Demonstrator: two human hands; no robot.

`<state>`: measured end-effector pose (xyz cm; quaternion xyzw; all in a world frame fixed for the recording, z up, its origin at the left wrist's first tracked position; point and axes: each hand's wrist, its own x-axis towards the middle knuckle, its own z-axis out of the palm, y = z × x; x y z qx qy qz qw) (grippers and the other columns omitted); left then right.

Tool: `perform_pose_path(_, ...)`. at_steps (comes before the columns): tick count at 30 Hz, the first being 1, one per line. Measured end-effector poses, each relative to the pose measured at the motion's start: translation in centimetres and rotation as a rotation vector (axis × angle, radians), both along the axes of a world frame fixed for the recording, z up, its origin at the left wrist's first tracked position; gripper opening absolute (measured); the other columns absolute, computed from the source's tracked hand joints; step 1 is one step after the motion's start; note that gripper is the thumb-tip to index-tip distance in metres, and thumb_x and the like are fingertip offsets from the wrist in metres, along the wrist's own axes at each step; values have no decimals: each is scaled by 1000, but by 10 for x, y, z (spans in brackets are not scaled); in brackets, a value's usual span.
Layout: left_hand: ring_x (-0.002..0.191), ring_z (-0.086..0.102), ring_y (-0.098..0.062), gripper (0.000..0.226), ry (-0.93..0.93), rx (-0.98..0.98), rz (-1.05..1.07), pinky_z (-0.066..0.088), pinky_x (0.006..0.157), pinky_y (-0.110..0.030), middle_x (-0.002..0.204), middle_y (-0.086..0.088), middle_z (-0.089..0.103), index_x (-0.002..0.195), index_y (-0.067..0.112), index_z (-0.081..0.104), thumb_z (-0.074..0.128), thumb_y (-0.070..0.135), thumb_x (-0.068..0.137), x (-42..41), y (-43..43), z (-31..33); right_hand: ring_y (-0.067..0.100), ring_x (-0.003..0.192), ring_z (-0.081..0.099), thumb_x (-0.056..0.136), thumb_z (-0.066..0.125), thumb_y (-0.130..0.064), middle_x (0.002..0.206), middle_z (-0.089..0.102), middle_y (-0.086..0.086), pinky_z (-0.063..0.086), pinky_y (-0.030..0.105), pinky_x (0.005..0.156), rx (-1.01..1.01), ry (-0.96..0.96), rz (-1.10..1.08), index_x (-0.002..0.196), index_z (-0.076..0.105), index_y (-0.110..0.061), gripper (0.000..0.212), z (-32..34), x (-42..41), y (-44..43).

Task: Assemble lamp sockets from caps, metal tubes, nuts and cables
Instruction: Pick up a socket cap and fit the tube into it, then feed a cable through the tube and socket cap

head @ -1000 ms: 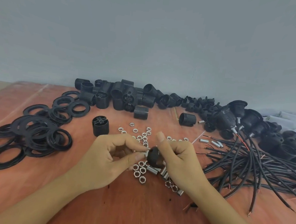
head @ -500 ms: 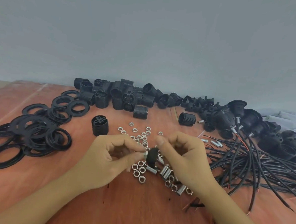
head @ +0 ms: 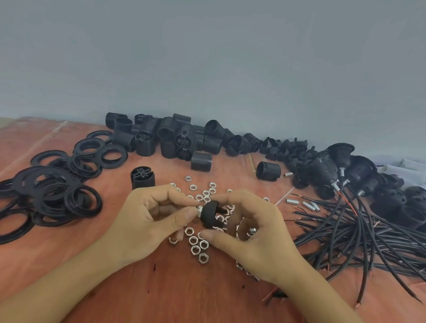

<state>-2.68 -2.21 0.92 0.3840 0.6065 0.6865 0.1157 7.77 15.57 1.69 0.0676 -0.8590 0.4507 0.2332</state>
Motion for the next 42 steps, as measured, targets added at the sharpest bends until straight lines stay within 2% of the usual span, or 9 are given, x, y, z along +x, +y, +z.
perform_pose_path(2,46,59,-19,24,20,7,-1,50,46,-26,69,-15,69,87,11,74,82,32,76,1,0,0,3,51,48,78,75,-45,67,61,-20,38,14,53,11,0,-28,88,70,-33,17,0,0,-1)
perform_pose_path(7,53,64,-18,29,95,12,-24,52,53,-22,73,-8,69,86,13,75,80,38,74,5,0,4,26,45,38,93,45,-57,46,37,-3,34,42,45,-117,-48,-13,52,41,-19,56,-4,-1,-12)
perform_pose_path(10,57,65,-16,13,108,23,3,53,55,-21,74,-6,71,84,16,76,77,26,76,7,2,5,8,49,36,90,50,-56,53,42,-10,33,28,49,-120,-44,-27,62,53,-25,41,-3,-1,-11)
perform_pose_path(12,57,66,-14,11,60,49,17,53,54,-20,75,-4,72,82,17,76,80,25,77,7,2,7,3,53,46,83,62,-53,69,61,-11,37,18,52,-126,-32,-15,92,66,-37,19,-2,-1,-9)
perform_pose_path(14,54,64,-15,12,36,56,19,52,50,-20,74,-3,71,81,19,77,80,30,77,7,1,9,5,55,53,81,66,-55,82,68,-11,40,16,55,-79,-16,-17,106,66,-36,31,-2,-1,-6)
perform_pose_path(20,47,58,-15,16,-73,78,61,48,43,-24,62,-8,66,83,16,75,74,30,75,7,2,8,2,87,57,93,46,-49,97,62,-23,51,29,73,266,2,-505,111,64,-31,32,7,-5,42)
perform_pose_path(25,47,52,-11,13,-272,161,136,44,43,-20,66,-2,66,78,22,76,68,31,71,-2,-1,11,32,124,43,93,51,-21,134,57,4,37,44,104,591,-469,-874,114,70,-16,29,2,1,91)
perform_pose_path(36,47,51,-11,14,-279,146,166,43,41,-21,66,-5,65,75,22,76,68,32,69,-1,0,12,35,116,53,90,54,-14,118,68,6,40,45,100,586,-538,-961,125,63,-23,37,1,5,106)
perform_pose_path(42,47,51,-11,17,-279,151,179,43,42,-20,67,-5,65,76,21,76,69,34,67,-1,0,12,28,97,61,94,61,-11,105,70,5,45,33,82,505,-147,-804,109,73,-13,20,-2,2,103)
